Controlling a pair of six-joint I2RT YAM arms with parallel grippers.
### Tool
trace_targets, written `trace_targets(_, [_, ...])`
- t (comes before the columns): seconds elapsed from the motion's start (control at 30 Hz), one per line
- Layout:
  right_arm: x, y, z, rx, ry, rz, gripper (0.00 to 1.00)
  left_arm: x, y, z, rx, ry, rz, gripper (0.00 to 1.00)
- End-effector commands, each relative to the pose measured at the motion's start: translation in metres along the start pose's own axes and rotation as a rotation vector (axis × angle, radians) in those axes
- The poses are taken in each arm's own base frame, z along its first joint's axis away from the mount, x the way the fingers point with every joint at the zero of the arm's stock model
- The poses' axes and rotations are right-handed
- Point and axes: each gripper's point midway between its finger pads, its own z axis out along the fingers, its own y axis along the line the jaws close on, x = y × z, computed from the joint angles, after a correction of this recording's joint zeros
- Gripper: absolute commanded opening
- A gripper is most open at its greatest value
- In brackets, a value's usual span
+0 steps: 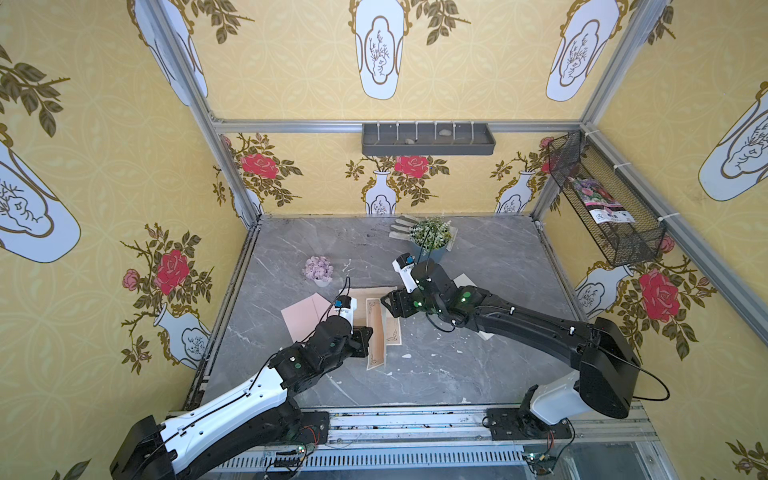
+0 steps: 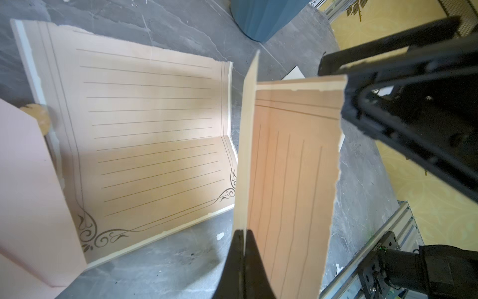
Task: Take the letter paper out of the envelope
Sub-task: Unfold the letter paper at the center of the board.
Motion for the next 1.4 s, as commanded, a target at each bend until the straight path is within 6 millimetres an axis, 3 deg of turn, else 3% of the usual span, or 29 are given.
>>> trace_targets(0.0, [0.000, 0.000, -0.011, 0.002, -0.014, 0.013, 0.74, -0.010, -0.011, 0.008, 0.001, -0.033, 0.020, 0.00])
trace_targets(0.33, [0.047, -0.039, -0.062, 0.182, 0.009, 0.130, 0.74, -0.008, -0.037, 0.063, -0.021, 0.038, 0.088, 0.00])
trace_targets(0.5, [0.063, -0.041, -0.068, 0.176, 0.030, 0.170, 0.74, -0.006, -0.047, 0.087, -0.009, 0.063, 0.093, 0.00])
trace_targets(0.7, [0.088, -0.056, -0.064, 0.277, 0.101, 0.187, 0.74, -0.012, -0.057, 0.092, 0.000, 0.044, 0.104, 0.00])
trace_targets(0.9, [0.079, -0.045, -0.061, 0.273, 0.084, 0.163, 0.74, -0.006, -0.070, 0.108, 0.010, 0.094, 0.119, 0.00])
trace_targets(1.07, [0.087, -0.064, -0.060, 0.395, 0.106, 0.155, 0.71, -0.005, -0.079, 0.110, 0.022, 0.093, 0.130, 0.00])
trace_targets(1.27, [0.105, -0.084, -0.053, 0.463, 0.152, 0.163, 0.61, -0.009, -0.080, 0.101, 0.030, 0.073, 0.132, 0.00])
trace_targets(1.37, [0.109, -0.091, -0.052, 0.470, 0.160, 0.179, 0.50, -0.009, -0.075, 0.096, 0.014, 0.070, 0.136, 0.00])
